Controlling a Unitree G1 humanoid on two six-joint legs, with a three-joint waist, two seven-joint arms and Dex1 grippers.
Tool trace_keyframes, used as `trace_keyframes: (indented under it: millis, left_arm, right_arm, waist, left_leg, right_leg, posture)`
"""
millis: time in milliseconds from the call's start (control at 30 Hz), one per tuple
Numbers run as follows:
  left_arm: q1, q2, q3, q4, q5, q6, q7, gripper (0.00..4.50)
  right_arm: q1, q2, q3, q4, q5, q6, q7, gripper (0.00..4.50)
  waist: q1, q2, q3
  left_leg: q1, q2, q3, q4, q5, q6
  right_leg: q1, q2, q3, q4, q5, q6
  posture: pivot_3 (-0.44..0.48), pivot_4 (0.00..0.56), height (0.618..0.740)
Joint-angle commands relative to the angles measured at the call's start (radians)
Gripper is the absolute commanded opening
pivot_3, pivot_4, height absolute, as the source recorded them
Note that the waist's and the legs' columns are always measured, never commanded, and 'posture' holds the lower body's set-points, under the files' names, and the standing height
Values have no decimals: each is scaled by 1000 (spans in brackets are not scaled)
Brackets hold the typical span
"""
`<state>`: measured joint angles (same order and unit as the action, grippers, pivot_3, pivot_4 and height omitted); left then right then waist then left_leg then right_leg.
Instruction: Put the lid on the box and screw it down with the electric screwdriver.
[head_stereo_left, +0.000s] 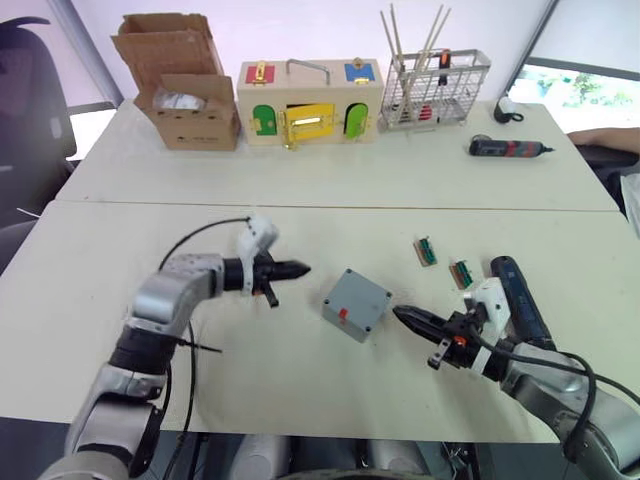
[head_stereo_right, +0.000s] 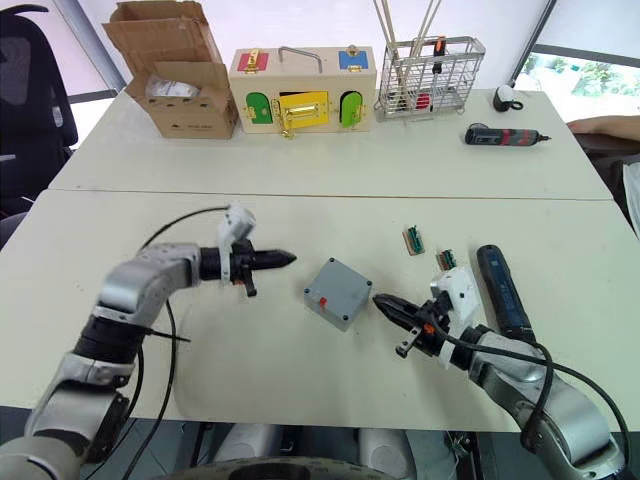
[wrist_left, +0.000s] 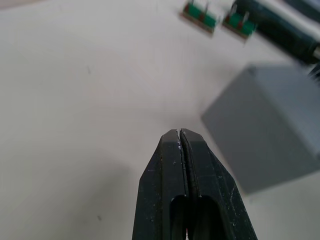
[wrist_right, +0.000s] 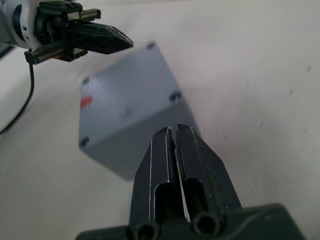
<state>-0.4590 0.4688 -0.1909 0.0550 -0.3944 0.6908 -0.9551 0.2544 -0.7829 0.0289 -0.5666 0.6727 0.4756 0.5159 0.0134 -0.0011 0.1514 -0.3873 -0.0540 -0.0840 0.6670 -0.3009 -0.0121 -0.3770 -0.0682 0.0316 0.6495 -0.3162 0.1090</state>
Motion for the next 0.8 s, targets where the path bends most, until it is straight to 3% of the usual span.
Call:
trace_keyframes:
  millis: [33,800]
  left_arm:
    - [20,-9,-33,-66,11,-18,-6,0]
    - [117,23,-148,-226,-5,18,-94,0]
  right_arm:
    - [-8,3,16,-21,-19,47,24,93]
    - [-194,90,60,123,-213,54,119,93]
  waist:
    - [-1,0,0]
    - [-1,1,0]
  left_leg:
    - [-1,0,0,0,0,0]
    - [-1,0,0,0,0,-1]
  right_leg:
    - [0,0,0,0,0,0]
    - [-2,0,0,0,0,0]
  posture:
    - [0,150,740]
    - [0,150,740]
